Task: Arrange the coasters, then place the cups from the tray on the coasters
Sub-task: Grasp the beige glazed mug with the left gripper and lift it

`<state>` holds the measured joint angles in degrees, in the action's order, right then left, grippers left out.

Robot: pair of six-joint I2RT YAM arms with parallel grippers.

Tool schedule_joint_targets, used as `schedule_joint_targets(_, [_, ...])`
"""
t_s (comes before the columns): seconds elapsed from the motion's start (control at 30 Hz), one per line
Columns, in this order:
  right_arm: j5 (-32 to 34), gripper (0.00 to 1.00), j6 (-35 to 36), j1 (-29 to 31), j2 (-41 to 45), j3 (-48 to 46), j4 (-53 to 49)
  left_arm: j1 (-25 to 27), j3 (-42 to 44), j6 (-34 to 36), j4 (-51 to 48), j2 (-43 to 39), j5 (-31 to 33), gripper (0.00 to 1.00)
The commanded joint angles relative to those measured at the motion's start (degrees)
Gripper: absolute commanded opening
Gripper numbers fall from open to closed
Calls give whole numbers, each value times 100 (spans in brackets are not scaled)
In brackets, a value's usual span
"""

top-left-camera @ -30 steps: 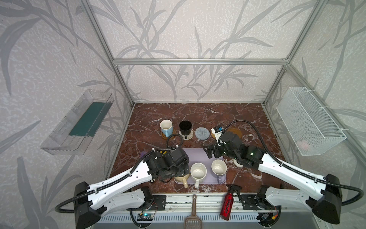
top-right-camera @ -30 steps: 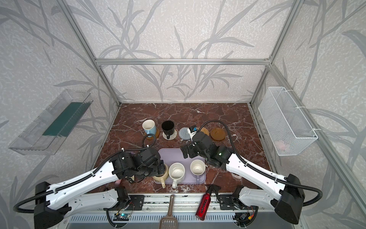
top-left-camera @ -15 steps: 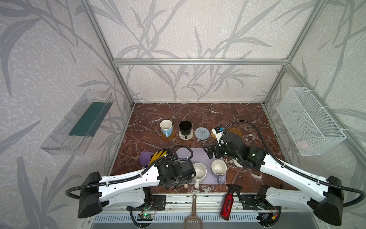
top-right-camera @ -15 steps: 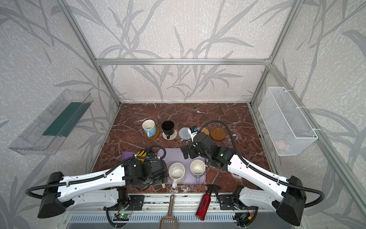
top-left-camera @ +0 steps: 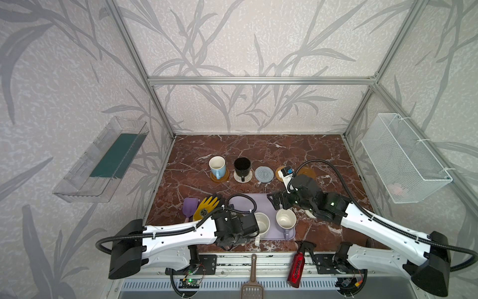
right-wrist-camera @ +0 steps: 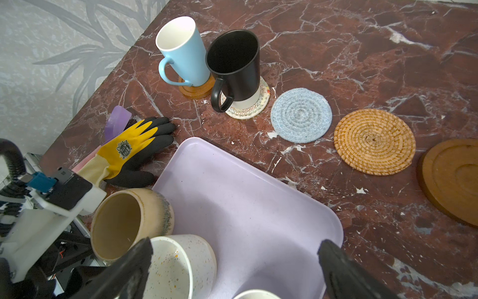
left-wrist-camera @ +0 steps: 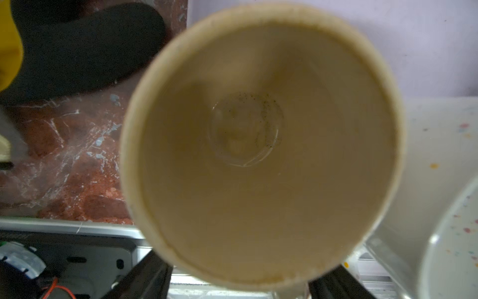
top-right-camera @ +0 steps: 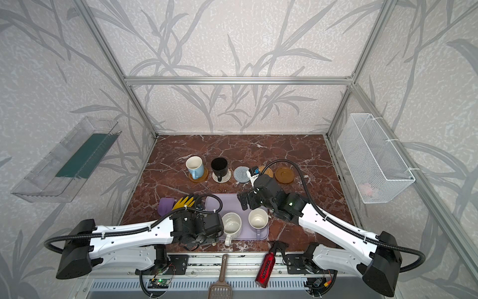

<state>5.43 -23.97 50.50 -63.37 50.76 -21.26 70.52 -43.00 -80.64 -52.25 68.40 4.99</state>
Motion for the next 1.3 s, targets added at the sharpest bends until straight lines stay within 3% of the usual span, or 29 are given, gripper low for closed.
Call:
schedule_joint_targets(0.0, [-16,99,-21,-24,117,-54,-37,45,153,-187,90,-11,107,74])
schedule_joint_targets(0.4, [-66,99,-38,-23,106,-102,-9,60,344,-100,350,132,81,50])
schedule_joint_targets(0.73, [-776,99,53,-23,-59,-154,156,58,372,0,425,215,109,30])
schedule_joint_targets(0.9, [-842,99,43,-23,-79,-233,183,58,380,40,383,213,156,16])
schedule_joint_targets(1.0, [-859,99,50,-23,-87,-250,183,58,350,88,315,196,230,13])
schedule_joint_targets(1.17, [-978,99,79,-23,-62,-319,257,52,379,188,247,-170,476,0])
schedule_joint_targets(1.27, [-1268,100,141,-23,-26,-440,428,48,489,230,266,-484,711,0])
